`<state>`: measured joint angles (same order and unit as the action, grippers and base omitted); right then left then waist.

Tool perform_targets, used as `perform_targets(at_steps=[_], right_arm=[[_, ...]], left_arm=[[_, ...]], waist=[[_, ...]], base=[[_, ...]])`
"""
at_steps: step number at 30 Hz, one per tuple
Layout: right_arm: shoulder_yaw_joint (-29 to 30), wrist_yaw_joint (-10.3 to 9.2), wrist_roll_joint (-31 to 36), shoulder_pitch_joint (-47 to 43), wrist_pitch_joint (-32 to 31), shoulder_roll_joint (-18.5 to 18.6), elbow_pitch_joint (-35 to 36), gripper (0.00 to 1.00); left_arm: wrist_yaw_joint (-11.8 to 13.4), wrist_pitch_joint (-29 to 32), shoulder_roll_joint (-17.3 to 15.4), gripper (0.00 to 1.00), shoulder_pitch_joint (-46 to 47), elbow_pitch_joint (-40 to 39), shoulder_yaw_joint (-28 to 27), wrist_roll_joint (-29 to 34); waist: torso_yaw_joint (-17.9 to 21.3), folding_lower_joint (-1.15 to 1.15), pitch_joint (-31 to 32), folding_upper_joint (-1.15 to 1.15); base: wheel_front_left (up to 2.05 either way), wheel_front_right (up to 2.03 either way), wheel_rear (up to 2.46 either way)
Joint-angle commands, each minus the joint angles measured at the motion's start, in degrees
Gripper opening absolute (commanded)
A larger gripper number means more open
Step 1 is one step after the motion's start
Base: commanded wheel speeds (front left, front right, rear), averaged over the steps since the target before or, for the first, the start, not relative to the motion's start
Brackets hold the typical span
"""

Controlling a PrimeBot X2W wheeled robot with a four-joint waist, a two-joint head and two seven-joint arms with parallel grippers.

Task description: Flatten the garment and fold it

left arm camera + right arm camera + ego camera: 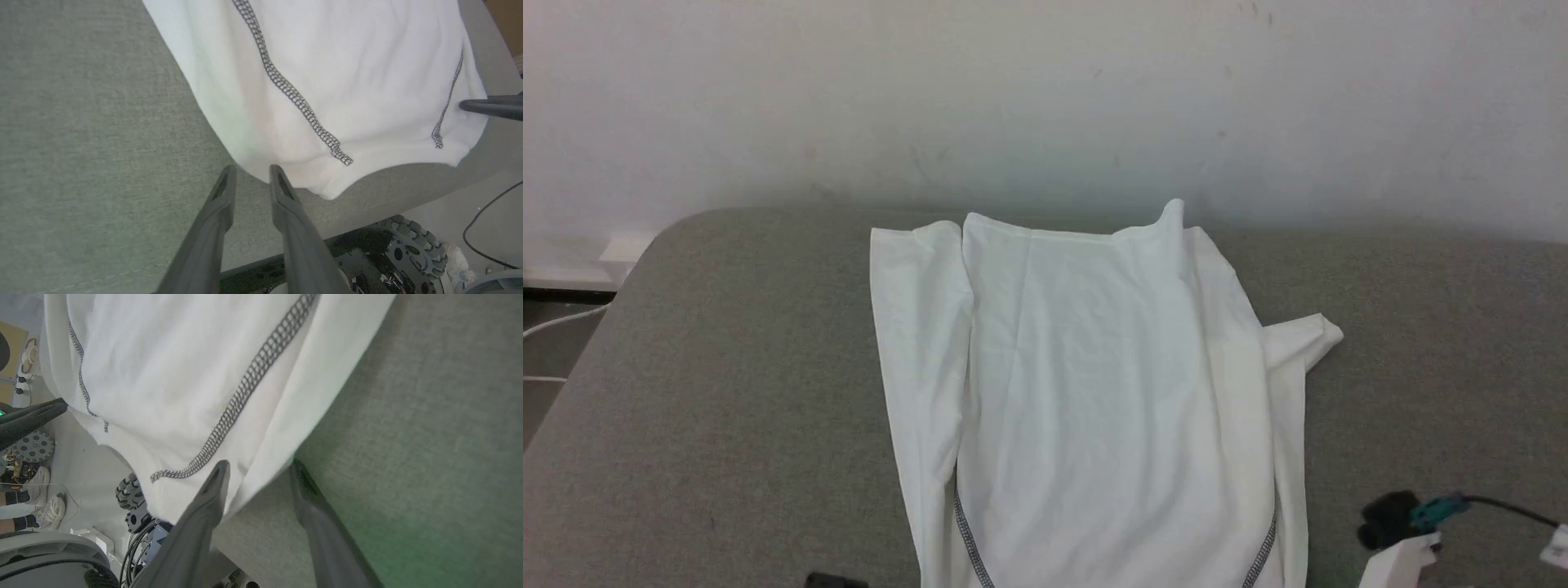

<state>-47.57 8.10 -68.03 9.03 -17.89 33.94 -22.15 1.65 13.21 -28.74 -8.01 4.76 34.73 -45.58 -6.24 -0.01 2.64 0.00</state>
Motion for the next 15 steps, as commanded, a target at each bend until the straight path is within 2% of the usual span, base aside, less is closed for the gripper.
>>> perform_targets(at_steps=[1,5,8,12,15], right_arm=[[3.07,-0.61,0.61,-0.39,-0.66,1.64,-0.18,1.0],[10.79,-0.61,1.76,0.85,-2.0,4.79,3.8,1.0],[17.72,-0.61,7.18,3.52,-0.66,6.11,4.64,1.0],[25.87,-0.61,19.41,8.86,1.02,2.5,1.35,1.0],[28.61,-0.61,29.41,13.22,0.67,-1.23,-1.26,1.0]], left_arm=[[0.12,-1.56,-0.06,1.0,1.35,0.05,-1.16,-0.07],[-0.08,-5.09,0.39,1.0,3.84,-1.78,-3.76,-0.26],[0.31,-10.26,1.24,1.0,6.3,-4.16,-7.19,-0.12],[1.03,-18.2,2.47,1.0,9.33,-5.1,-11.05,1.68],[2.19,-24.0,3.79,1.0,11.71,-4.48,-12.36,4.78]], waist=[[-0.09,0.01,-0.29,0.0],[-0.57,0.01,-1.55,0.0],[-0.99,0.01,-3.27,0.0],[-1.76,0.01,-6.27,0.0],[-3.14,0.01,-8.93,0.0]], base=[[0.0,0.0,0.0],[0.0,0.0,0.0],[0.0,0.0,0.0],[0.0,0.0,0.0],[0.0,0.0,0.0]])
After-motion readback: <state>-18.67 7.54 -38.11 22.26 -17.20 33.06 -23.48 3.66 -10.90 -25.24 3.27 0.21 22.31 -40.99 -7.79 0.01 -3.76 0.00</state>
